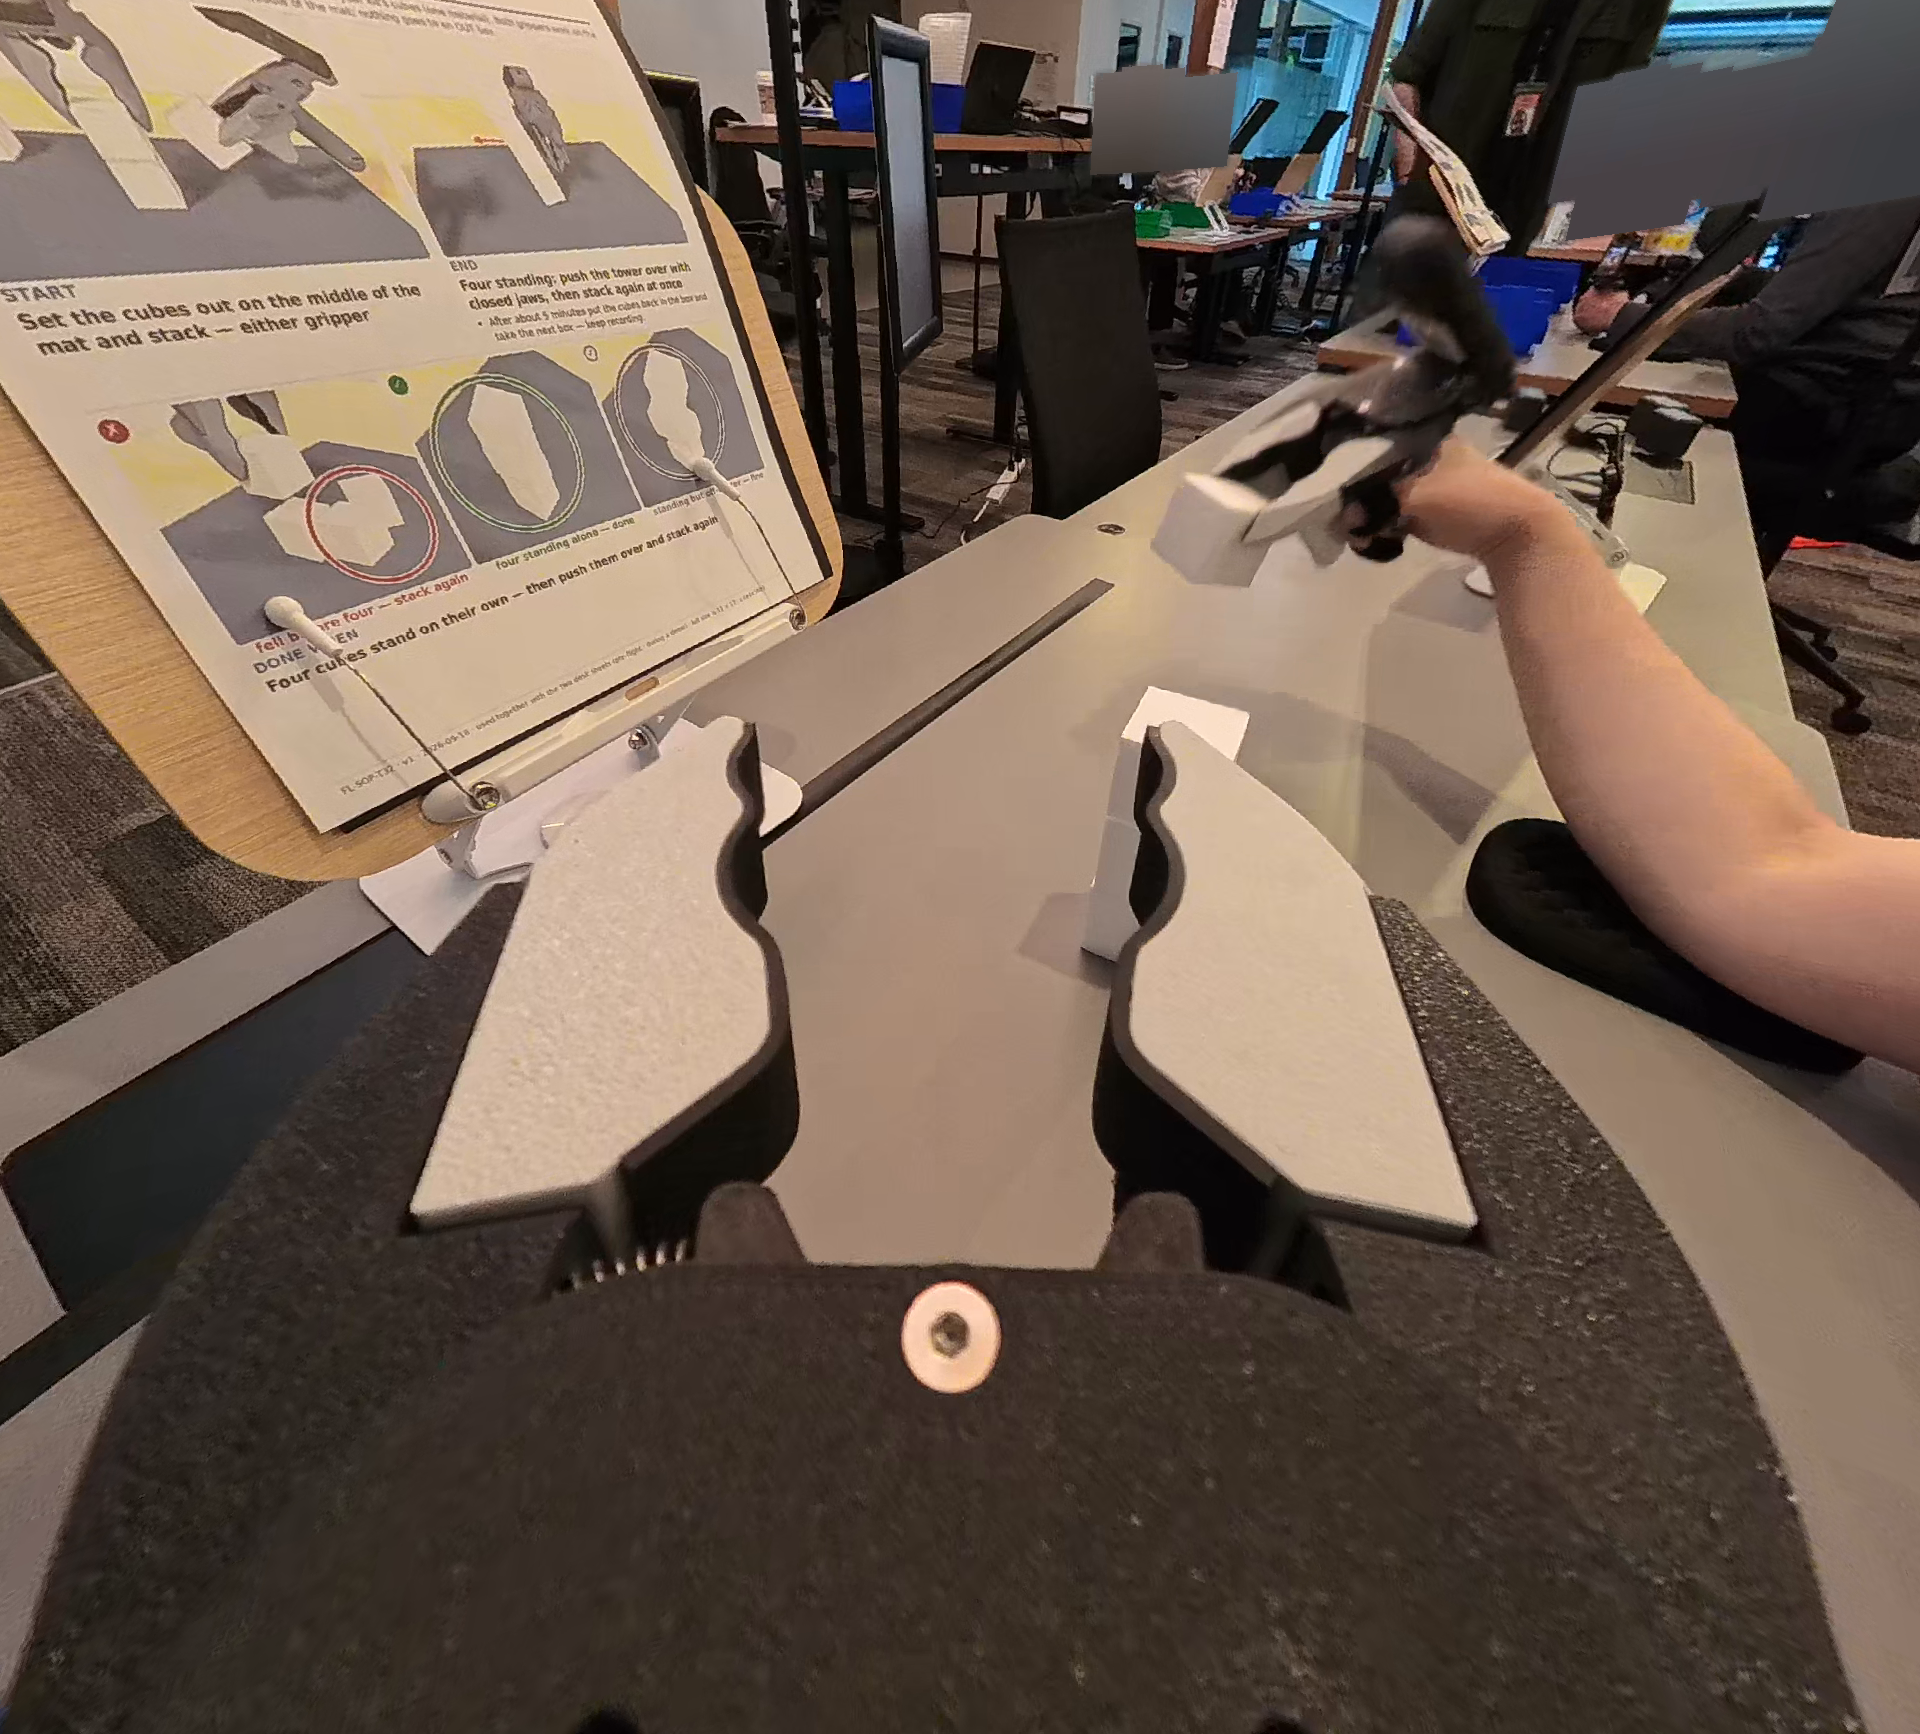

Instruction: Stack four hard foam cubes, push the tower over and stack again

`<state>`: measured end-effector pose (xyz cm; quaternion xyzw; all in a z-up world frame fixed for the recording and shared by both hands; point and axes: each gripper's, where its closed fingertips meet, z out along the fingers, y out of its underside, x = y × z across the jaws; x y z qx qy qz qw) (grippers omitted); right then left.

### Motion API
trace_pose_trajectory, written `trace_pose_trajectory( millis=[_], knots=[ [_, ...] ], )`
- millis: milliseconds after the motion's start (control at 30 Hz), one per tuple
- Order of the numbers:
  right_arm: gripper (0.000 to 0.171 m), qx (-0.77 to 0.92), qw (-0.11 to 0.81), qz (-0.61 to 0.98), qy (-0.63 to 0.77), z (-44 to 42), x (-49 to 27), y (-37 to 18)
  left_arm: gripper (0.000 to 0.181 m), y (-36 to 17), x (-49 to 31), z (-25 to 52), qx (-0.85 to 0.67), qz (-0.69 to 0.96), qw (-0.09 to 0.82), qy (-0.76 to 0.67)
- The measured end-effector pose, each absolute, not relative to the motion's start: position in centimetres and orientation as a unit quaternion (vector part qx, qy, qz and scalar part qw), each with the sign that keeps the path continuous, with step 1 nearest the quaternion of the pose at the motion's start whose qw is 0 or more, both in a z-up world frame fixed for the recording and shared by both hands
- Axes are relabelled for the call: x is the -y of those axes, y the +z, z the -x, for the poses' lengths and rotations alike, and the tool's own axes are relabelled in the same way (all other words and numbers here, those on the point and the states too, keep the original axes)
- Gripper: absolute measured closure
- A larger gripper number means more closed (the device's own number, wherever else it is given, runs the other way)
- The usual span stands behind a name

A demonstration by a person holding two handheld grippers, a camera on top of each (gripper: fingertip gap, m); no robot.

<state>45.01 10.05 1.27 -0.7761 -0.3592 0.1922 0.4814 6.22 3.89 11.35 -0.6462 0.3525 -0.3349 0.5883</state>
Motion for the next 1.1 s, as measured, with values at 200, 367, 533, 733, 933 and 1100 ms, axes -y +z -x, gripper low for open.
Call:
trace_pose_trajectory(
  millis=[200, 367, 533, 733, 933, 1100],
  knots=[
    [0.112, 0.553, 0.481, 0.588, 0.343, -30.2, -2.9, 8.3, 0.113, 11.0, -3.8, -6.6, -0.361, 0.648, 0.583, -0.332],
    [0.112, 0.618, 0.411, 0.58, 0.336, -26.9, -2.7, 5.7, 0.113, 10.5, -3.8, -7.0, -0.368, 0.653, 0.574, -0.329],
    [0.112, 0.637, 0.373, 0.603, 0.302, -27.2, -3.7, 3.9, 0.114, 10.0, -4.2, -7.2, -0.37, 0.658, 0.568, -0.328],
    [0.112, 0.651, 0.343, 0.614, 0.285, -26.7, -4.1, 3.1, 0.114, 9.5, -4.5, -7.6, -0.372, 0.664, 0.561, -0.325],
    [0.112, 0.658, 0.318, 0.624, 0.276, -26.7, -4.4, 1.8, 0.114, 9.0, -4.6, -7.9, -0.378, 0.669, 0.554, -0.32],
    [0.112, 0.659, 0.32, 0.62, 0.281, -26.5, -4.4, 1.9, 0.114, 8.9, -4.6, -8.0, -0.38, 0.669, 0.554, -0.319]
  ],
)
